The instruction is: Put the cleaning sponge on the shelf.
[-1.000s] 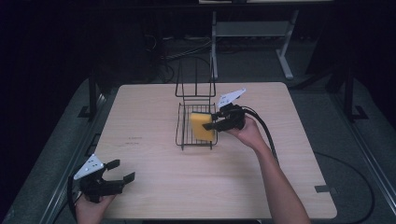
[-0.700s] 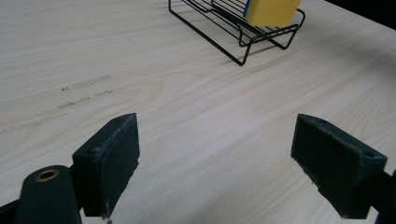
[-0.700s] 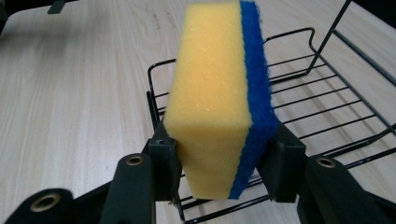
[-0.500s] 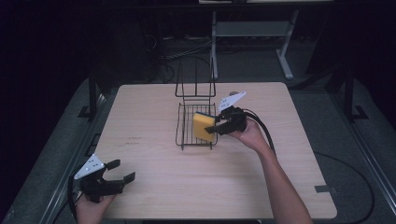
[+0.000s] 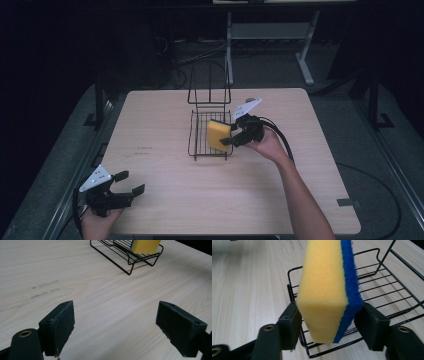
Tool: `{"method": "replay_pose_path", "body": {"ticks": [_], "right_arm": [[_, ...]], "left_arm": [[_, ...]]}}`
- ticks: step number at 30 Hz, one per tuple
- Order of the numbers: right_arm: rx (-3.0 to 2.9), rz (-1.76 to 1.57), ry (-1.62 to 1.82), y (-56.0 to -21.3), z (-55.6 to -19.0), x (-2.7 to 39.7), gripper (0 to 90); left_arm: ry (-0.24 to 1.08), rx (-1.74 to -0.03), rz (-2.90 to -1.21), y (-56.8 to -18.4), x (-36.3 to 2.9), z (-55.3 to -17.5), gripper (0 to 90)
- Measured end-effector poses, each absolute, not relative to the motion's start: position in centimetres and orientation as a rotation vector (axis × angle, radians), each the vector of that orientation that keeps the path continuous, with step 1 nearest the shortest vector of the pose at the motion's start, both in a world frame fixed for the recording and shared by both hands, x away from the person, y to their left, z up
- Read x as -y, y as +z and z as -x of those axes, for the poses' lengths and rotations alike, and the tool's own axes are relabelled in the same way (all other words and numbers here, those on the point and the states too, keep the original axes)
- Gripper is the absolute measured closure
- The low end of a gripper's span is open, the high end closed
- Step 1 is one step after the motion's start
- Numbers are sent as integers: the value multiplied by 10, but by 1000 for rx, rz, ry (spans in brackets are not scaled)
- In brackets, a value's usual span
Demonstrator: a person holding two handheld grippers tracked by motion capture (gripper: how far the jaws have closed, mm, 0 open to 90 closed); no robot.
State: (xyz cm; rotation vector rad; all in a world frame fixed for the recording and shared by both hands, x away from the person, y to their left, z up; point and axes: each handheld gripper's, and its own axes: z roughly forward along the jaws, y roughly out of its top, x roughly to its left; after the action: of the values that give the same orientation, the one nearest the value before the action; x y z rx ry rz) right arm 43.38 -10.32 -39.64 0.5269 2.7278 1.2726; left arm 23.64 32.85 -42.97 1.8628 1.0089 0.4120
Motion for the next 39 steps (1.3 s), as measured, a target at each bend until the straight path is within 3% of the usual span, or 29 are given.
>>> {"method": "replay_pose_path", "body": {"ticks": [17,39], "right_arm": [[-2732,-547,1245,-393,-432,108,311],[-2734,-612,1191,-382,-415,145,252]], "left_arm": [[411,-1007,-1869,-430,-329,-237,147],[407,-1008,-1878,-430,-324,-238,147]]}}
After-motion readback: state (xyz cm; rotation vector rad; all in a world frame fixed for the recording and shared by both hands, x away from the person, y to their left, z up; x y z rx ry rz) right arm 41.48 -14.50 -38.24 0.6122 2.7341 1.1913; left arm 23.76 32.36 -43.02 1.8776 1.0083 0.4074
